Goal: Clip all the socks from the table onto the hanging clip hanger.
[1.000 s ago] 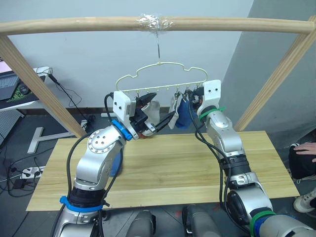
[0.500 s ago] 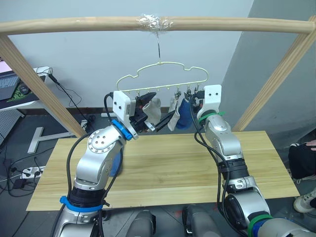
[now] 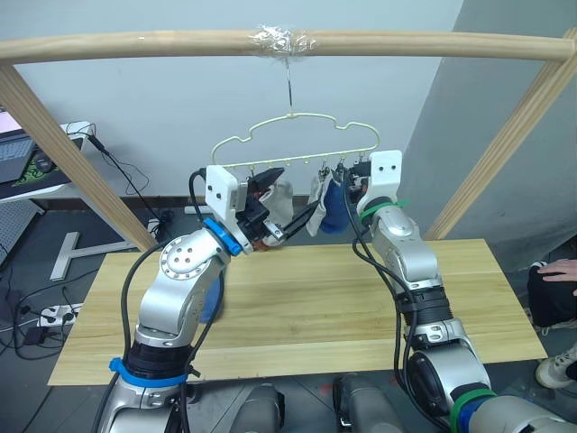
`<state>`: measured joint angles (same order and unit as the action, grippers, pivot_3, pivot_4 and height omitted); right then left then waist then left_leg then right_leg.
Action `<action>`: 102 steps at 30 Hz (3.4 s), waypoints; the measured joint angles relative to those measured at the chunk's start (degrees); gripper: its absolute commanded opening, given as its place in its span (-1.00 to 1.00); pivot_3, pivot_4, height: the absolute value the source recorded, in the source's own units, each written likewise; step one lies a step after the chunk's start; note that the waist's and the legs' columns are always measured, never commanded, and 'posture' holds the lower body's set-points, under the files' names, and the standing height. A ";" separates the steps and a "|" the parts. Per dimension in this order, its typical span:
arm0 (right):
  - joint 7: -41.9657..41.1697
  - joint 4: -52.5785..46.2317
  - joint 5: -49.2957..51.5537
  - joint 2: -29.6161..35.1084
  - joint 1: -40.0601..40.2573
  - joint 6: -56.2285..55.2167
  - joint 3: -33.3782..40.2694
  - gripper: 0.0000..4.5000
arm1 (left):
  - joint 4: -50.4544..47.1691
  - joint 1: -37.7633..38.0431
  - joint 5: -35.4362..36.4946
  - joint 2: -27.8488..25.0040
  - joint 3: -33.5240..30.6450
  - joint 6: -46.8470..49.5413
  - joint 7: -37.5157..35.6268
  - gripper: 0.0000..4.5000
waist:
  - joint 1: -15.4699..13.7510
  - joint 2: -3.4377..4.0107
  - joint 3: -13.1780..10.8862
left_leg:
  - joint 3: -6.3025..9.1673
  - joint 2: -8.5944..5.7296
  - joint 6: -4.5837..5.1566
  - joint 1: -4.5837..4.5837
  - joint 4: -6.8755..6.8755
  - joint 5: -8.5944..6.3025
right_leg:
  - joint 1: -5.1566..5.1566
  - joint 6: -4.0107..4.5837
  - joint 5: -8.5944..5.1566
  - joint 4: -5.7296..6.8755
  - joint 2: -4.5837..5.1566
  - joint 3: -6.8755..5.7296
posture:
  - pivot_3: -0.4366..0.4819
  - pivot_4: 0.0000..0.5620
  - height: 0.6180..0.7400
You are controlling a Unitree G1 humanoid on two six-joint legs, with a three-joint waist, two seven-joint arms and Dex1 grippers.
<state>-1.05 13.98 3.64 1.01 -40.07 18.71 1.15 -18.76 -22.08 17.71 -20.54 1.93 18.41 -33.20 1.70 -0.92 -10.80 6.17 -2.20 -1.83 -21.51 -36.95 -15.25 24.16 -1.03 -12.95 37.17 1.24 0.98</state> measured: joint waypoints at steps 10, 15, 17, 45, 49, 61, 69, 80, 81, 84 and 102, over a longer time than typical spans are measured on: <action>-0.07 1.05 -0.04 0.02 -0.37 -0.19 0.01 -0.21 | 0.00 0.00 -0.08 0.00 0.00 -0.01 0.03 1.00 | 0.00 0.01 -0.01 | 0.00 0.00 0.00 0.00 0.00 0.00 | 0.00 0.00 0.00 0.00 0.00 0.00 | 0.07 -0.32 1.00; -0.11 1.71 -0.03 -0.09 -2.08 -0.88 0.01 -0.21 | 0.00 0.00 -0.08 0.00 0.01 -0.02 0.02 1.00 | -0.01 0.01 -0.02 | 0.00 0.00 0.00 0.00 0.00 0.00 | 0.00 0.00 0.00 0.00 0.00 -0.02 | 0.07 -0.32 1.00; -0.14 2.26 -0.03 -0.16 -2.25 -1.04 0.00 -0.21 | 0.00 0.00 -0.09 0.00 0.01 -0.03 0.01 1.00 | -0.01 0.01 -0.02 | 0.00 0.00 0.00 0.00 0.00 0.00 | 0.00 0.00 0.00 -0.01 0.00 -0.01 | 0.07 -0.32 1.00; -1.40 3.85 0.40 -0.13 -3.39 -1.93 0.02 -0.74 | -0.63 -0.10 0.11 0.47 0.02 -0.03 -0.06 1.00 | -0.01 0.02 -0.03 | 0.02 0.00 0.00 -0.01 0.01 0.00 | 0.01 0.00 0.00 -0.02 0.00 0.00 | 0.07 -0.37 1.00; -1.89 3.92 0.42 0.58 -3.39 -1.96 0.07 -0.99 | -0.92 -0.10 0.11 0.51 0.02 -0.03 -0.02 1.00 | -0.01 0.02 -0.03 | 0.02 0.00 0.00 -0.01 0.01 0.00 | 0.00 0.00 0.00 -0.03 0.00 0.00 | 0.07 -0.37 1.00; -8.17 1.63 2.34 5.59 -3.41 2.52 0.67 -0.99 | 1.03 5.07 -1.88 0.02 -0.21 0.51 2.92 1.00 | -0.05 0.02 -0.03 | 0.03 0.00 0.01 0.03 0.02 0.00 | -0.02 0.00 0.00 -0.02 0.01 0.02 | 0.05 -0.35 1.00; -11.29 -2.78 3.40 7.70 -2.77 8.75 0.14 -0.99 | 18.79 14.73 -12.52 -3.99 -2.84 -7.08 9.94 1.00 | -0.55 0.06 -0.07 | 0.16 0.04 0.01 -0.01 0.01 0.00 | -0.01 0.02 -0.01 -0.02 0.02 -0.05 | 0.04 -0.34 1.00; -11.36 -4.79 4.03 7.68 -1.71 11.07 -0.21 -0.99 | 42.33 8.81 -12.05 -0.29 -9.62 -9.26 16.64 1.00 | -0.90 0.06 -0.07 | 0.20 -0.03 0.01 -0.04 0.02 -0.01 | 0.02 0.01 0.00 -0.05 0.10 -0.12 | 0.03 -0.32 1.00; -11.37 -4.79 4.08 7.68 -1.71 11.09 -0.23 -0.99 | 43.40 8.54 -12.03 -0.10 -9.64 -9.52 16.71 1.00 | -0.91 0.06 -0.07 | 0.20 -0.02 0.01 -0.04 0.02 -0.01 | 0.02 0.01 0.00 -0.06 0.10 -0.11 | 0.03 -0.32 1.00; -11.36 -4.84 4.12 7.77 -1.71 11.27 -0.23 -0.99 | 47.27 7.54 -12.00 0.10 -9.97 -11.45 16.75 1.00 | -0.86 0.06 -0.07 | 0.22 -0.01 0.01 -0.01 0.04 -0.01 | 0.03 0.01 0.01 -0.06 0.11 -0.07 | 0.02 -0.31 1.00; -11.61 -7.74 4.33 8.61 -1.63 15.63 -0.28 -1.00 | 57.20 3.29 -11.00 0.72 -9.97 -8.65 11.26 -0.06 | -0.52 0.06 -0.07 | 0.24 -0.03 0.01 0.06 0.04 -0.01 | -0.01 0.00 0.00 -0.02 0.14 -0.05 | -0.02 -0.29 1.00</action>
<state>-12.66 6.24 7.96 9.62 -41.70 34.33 0.87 38.44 -18.79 6.71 -19.82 -8.04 9.76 -21.94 1.18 -0.86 -10.87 6.41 -2.22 -1.82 -21.45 -36.91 -15.26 24.15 -1.02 -12.94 37.14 1.37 0.93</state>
